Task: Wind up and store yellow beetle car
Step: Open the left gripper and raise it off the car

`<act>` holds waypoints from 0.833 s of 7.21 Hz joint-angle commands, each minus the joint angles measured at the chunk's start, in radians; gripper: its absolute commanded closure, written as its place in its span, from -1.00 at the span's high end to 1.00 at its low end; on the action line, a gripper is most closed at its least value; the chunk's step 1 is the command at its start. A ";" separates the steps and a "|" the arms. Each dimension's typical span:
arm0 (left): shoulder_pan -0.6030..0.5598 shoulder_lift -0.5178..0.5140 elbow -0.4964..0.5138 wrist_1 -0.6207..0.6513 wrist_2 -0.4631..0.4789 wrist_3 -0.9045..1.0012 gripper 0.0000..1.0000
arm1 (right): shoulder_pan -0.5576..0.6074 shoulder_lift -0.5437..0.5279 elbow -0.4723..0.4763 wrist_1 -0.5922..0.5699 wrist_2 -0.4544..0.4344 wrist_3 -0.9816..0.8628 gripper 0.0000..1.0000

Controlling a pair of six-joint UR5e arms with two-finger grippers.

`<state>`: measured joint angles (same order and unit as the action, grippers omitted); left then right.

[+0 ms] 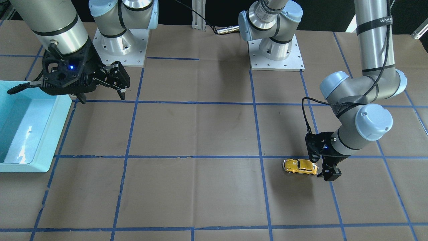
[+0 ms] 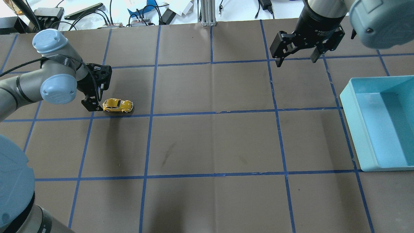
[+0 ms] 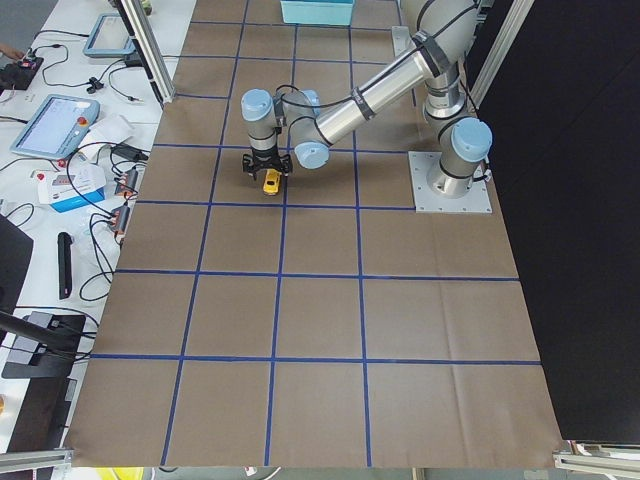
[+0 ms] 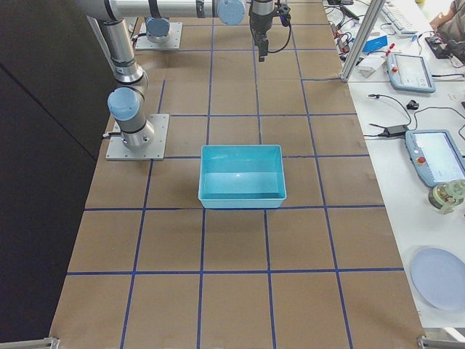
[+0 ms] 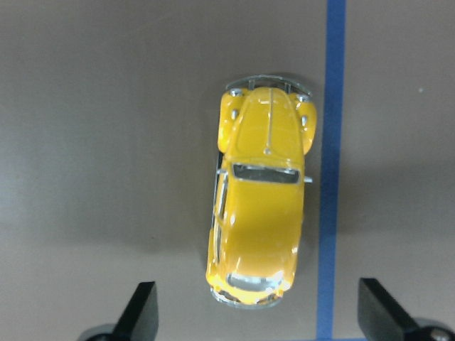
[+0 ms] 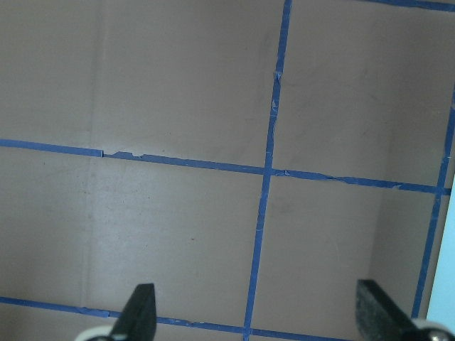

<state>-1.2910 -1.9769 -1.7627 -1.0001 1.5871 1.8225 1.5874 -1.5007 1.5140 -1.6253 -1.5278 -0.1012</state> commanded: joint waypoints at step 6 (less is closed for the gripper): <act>-0.215 0.246 0.350 -0.634 -0.010 -1.069 1.00 | -0.001 0.001 0.000 -0.001 0.000 -0.002 1.00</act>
<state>-1.4716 -1.7658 -1.4326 -1.6017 1.5767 0.9992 1.5863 -1.5002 1.5140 -1.6262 -1.5279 -0.1026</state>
